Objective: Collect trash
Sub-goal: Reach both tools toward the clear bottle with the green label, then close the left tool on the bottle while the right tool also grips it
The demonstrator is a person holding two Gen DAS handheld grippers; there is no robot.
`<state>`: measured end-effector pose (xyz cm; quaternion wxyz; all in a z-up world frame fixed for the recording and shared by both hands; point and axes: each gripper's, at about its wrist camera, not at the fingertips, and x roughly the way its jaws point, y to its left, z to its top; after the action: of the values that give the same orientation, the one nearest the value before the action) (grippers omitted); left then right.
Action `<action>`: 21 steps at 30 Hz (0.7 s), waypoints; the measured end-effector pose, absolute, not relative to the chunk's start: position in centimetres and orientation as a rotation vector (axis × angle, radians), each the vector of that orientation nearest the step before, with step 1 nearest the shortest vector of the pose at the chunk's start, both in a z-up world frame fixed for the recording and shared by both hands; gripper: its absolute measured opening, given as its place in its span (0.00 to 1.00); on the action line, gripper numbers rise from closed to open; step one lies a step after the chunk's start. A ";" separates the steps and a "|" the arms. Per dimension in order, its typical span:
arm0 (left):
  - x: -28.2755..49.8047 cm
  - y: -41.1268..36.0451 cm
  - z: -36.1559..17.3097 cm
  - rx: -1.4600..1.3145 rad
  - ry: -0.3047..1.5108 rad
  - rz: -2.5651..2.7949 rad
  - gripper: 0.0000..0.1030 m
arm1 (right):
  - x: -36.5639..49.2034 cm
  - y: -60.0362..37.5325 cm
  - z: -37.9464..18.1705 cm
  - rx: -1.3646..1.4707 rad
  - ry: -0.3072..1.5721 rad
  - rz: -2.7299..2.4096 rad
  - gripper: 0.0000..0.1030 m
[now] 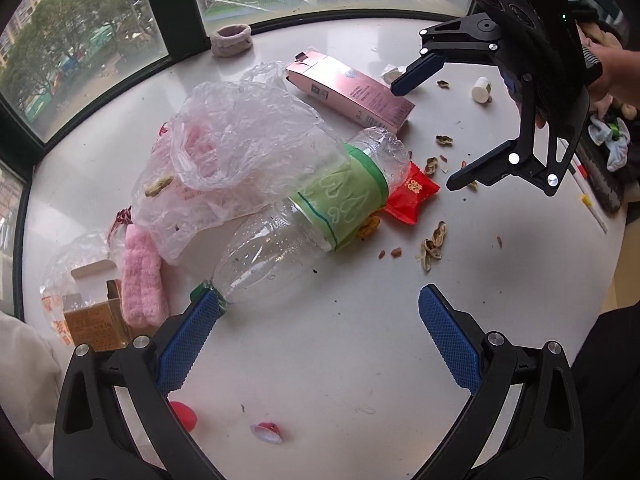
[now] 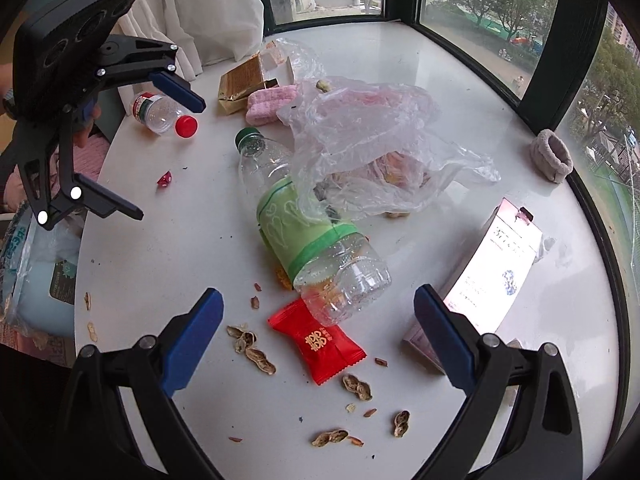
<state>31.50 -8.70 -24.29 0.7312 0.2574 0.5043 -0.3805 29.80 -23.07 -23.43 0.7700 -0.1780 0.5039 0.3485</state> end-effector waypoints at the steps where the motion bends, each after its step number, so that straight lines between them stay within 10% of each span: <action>1: 32.0 -8.9 -24.7 0.574 1.113 -0.850 0.94 | 30.1 -23.1 -23.8 -0.391 1.099 0.770 0.91; 21: 37.1 -11.4 -30.5 0.762 1.156 -1.032 0.94 | 33.2 -21.1 -28.3 -0.501 1.150 0.964 0.90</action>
<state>37.09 -11.37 -30.52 0.6497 0.3355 0.5089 -0.4543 33.24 -21.14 -28.30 0.7032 -0.2253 0.5168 0.4332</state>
